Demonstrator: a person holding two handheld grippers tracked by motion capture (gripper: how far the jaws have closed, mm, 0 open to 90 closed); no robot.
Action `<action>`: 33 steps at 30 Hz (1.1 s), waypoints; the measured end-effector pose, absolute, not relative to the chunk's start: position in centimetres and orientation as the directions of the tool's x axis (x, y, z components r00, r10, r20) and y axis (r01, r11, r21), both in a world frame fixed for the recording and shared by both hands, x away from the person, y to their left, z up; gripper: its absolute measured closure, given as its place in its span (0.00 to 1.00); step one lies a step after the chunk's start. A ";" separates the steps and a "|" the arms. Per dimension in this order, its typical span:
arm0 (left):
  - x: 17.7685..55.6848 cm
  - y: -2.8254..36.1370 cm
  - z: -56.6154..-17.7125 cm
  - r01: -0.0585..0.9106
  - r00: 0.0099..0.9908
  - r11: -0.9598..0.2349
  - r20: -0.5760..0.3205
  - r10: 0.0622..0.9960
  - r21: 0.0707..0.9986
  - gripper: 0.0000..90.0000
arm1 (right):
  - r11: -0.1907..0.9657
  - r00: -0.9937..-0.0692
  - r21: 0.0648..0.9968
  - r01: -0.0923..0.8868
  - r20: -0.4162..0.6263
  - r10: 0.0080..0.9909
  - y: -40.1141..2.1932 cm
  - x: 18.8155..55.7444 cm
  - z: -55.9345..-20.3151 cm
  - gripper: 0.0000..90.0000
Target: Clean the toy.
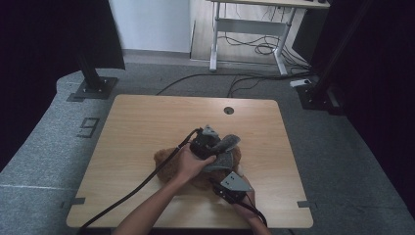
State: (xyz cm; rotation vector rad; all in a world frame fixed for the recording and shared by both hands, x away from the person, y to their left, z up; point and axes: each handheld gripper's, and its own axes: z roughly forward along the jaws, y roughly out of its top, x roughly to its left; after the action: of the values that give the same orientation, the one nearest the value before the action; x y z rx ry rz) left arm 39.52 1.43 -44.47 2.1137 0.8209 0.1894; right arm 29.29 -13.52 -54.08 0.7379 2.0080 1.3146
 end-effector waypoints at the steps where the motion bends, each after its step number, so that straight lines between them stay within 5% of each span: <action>1: 39.3 1.8 -44.3 0.482 0.775 -0.435 -0.138 0.616 0.760 0.85 | 0.347 -0.651 0.931 0.114 -0.194 0.734 -13.5 29.2 -54.1 0.62; 23: 35.9 16.9 -44.2 0.496 0.670 -0.307 -0.133 0.730 0.812 0.85 | 0.337 -0.635 0.932 0.132 -0.182 0.751 -13.5 29.0 -54.1 0.62; 25: 35.8 18.1 -45.2 0.524 0.665 -0.274 -0.186 0.723 0.807 0.85 | 0.330 -0.638 0.934 0.138 -0.171 0.751 -13.6 29.1 -54.1 0.62; 33: 34.3 18.7 -47.1 0.518 0.671 -0.218 -0.234 0.704 0.827 0.86 | 0.332 -0.642 0.934 0.133 -0.174 0.747 -13.5 28.7 -54.1 0.54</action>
State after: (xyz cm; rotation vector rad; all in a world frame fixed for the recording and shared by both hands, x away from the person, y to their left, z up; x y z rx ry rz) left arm 34.27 18.70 -47.08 1.8856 0.9596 0.2331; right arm 28.65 -13.53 -54.11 0.7700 1.9998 1.3206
